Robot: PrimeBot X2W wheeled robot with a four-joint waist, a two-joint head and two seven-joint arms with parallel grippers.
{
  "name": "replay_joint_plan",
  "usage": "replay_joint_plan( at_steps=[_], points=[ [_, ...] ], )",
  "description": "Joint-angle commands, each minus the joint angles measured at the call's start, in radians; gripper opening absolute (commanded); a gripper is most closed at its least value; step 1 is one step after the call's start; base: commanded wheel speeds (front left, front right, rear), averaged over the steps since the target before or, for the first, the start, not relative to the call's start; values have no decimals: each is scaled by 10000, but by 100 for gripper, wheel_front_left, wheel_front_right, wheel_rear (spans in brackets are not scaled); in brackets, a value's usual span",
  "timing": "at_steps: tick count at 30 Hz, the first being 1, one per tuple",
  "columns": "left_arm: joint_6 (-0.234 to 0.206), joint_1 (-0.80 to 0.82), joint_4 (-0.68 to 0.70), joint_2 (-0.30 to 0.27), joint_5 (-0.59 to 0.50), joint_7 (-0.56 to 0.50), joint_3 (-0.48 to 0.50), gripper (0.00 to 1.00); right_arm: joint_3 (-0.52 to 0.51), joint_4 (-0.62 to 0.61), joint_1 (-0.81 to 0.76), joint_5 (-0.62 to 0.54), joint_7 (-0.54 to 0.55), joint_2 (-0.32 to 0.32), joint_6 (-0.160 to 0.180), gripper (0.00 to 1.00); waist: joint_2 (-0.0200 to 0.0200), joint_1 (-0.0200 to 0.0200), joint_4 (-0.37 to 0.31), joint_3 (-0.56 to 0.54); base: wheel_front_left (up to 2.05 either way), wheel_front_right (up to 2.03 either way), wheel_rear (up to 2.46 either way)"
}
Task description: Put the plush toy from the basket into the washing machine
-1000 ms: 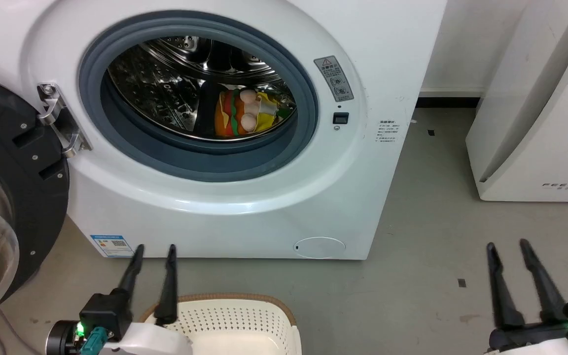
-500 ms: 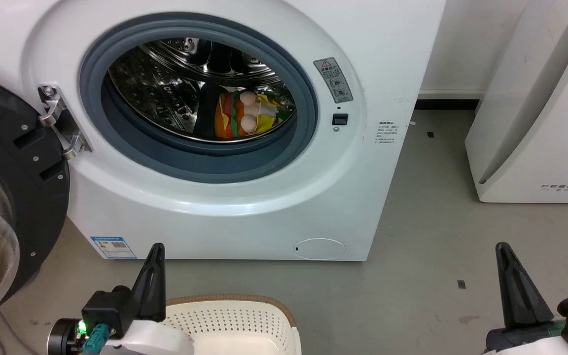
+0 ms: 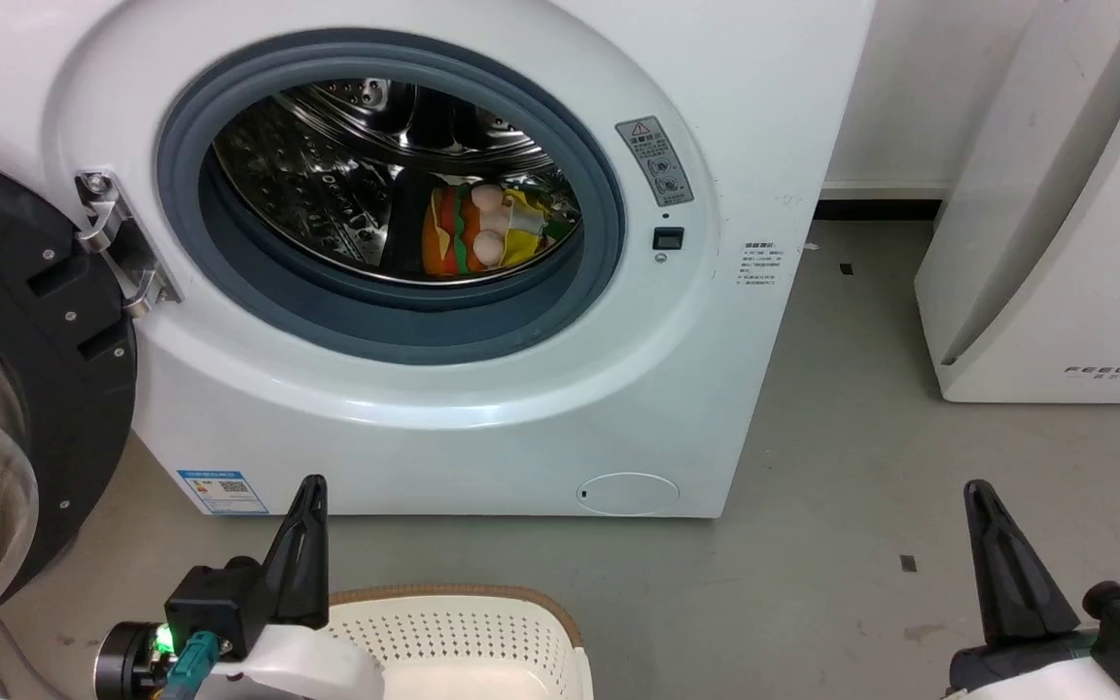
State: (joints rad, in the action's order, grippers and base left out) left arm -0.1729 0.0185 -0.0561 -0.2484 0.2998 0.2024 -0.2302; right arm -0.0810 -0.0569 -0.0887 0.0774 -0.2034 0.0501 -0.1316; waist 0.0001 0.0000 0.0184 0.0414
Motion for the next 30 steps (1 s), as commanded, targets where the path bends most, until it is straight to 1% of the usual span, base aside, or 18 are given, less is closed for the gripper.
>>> replay_joint_plan(
  at_steps=[1, 30],
  points=[
    [55, -42, 65, 86, -139, -47, 108, 0, 48, 40, 150, -90, 55, 0, 2, 0, -1, 0, -3, -6, 0, 0, 0],
    [592, -88, 224, 694, -1056, -680, 812, 0, 292, 210, 386, -309, 689, 0, 4, 0, -1, 0, -61, -137, 0, 0, 0]
  ],
)
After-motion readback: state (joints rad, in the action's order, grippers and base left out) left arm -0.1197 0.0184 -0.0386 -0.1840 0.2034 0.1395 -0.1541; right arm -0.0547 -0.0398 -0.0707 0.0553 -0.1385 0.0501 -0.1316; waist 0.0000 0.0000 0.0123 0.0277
